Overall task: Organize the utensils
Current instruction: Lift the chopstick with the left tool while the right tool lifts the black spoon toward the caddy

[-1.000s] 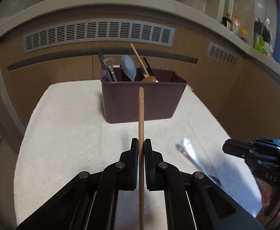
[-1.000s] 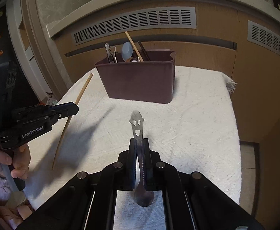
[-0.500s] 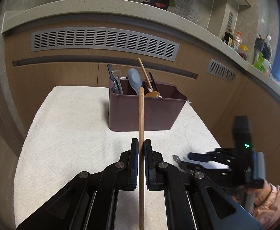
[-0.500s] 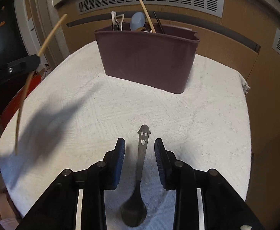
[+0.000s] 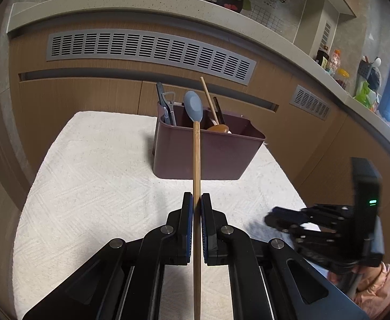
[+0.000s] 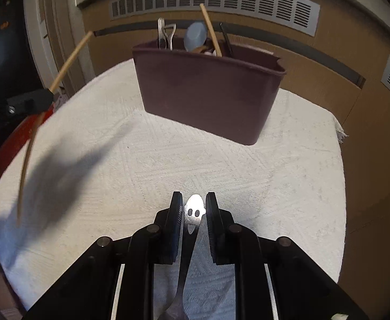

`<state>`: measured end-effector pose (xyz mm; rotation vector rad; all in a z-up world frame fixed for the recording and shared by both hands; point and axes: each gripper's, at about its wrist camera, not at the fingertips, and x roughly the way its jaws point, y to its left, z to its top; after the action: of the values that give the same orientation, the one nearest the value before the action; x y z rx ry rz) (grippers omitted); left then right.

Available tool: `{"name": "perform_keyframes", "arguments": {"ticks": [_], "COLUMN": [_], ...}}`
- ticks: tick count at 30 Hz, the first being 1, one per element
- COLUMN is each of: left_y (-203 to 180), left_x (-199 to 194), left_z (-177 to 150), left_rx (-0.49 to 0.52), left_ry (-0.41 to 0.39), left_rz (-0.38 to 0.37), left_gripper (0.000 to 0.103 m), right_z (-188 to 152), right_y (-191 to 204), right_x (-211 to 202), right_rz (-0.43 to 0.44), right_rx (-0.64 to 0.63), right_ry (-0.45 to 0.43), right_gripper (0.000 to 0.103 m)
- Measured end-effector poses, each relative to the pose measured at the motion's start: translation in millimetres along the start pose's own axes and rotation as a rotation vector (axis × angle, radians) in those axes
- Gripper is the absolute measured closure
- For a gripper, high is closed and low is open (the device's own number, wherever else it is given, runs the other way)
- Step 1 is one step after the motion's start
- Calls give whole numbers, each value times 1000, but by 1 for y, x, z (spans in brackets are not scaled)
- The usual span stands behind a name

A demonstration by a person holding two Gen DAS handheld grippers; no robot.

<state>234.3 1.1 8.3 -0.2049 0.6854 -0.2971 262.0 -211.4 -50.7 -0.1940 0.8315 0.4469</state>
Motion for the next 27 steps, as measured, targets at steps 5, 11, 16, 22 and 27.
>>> {"name": "perform_keyframes", "arguments": {"ticks": [5,11,16,22,27], "left_y": [-7,-21,-30,-35,-41], "left_x": [-8,-22,-28,-21,-22], "left_z": [2,8,16,34,80], "left_rx": [2,27,45,61,97], "left_ry": [-14,-56,-101,-162,-335], "left_rz": [-5,-12,-16,-33,-39], "left_gripper": [97,97,97,97,97], "right_z": [-7,-5,4,28,71], "right_y": [-3,-6,-4,-3,-7], "right_x": [-56,-86,-92,-100,-112], "right_rz": [19,5,-9,-10,-26], "right_rx": [66,90,80,59,23], "right_ry": [-123,-187,-213,-266,-332], "right_gripper": [88,88,88,88,102]}}
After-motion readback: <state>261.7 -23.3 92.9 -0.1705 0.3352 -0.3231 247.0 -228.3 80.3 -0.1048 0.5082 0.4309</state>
